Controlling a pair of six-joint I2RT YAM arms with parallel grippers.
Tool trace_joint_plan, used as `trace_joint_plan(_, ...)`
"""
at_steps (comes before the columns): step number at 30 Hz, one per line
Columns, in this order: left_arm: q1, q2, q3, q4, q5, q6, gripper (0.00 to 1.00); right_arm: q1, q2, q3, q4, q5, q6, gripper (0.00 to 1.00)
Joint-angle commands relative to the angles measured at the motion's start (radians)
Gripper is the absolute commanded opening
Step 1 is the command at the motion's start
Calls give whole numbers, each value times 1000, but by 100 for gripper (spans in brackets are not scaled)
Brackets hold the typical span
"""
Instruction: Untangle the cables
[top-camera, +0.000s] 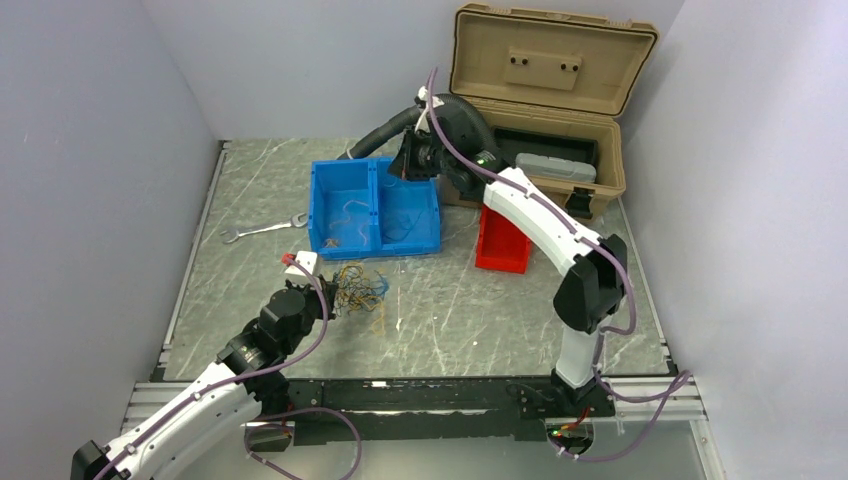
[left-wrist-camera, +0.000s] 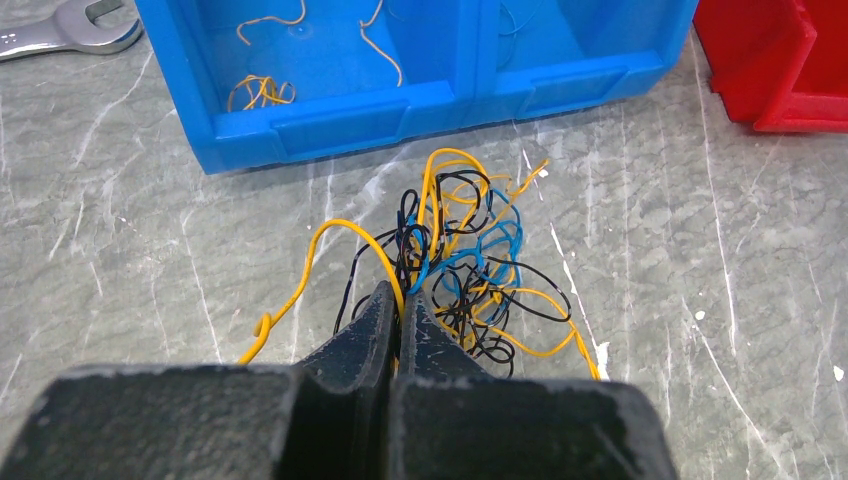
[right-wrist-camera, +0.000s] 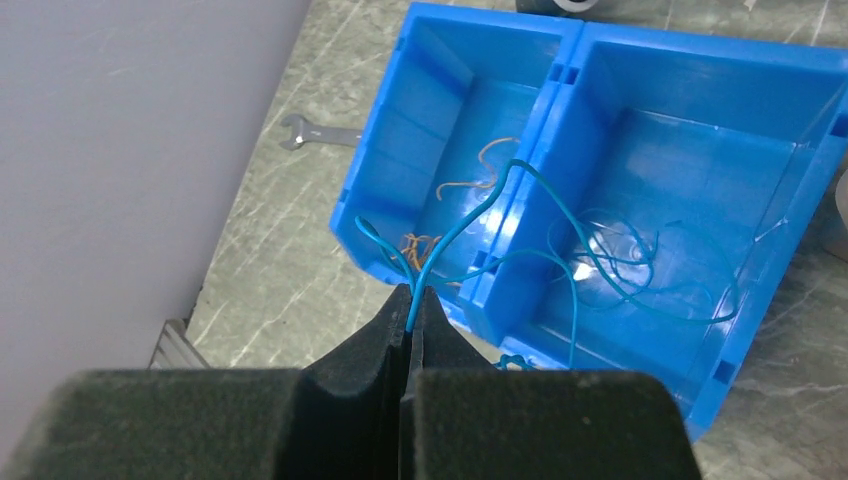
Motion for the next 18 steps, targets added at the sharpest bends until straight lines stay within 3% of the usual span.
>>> trace_joint_plan(1, 2, 1, 10, 44, -7, 3, 0, -19, 52, -21, 93, 13, 17, 0)
trace_joint_plan(18, 2, -2, 10, 42, -5, 3, 0, -41, 191, -67, 36, 204, 54, 0)
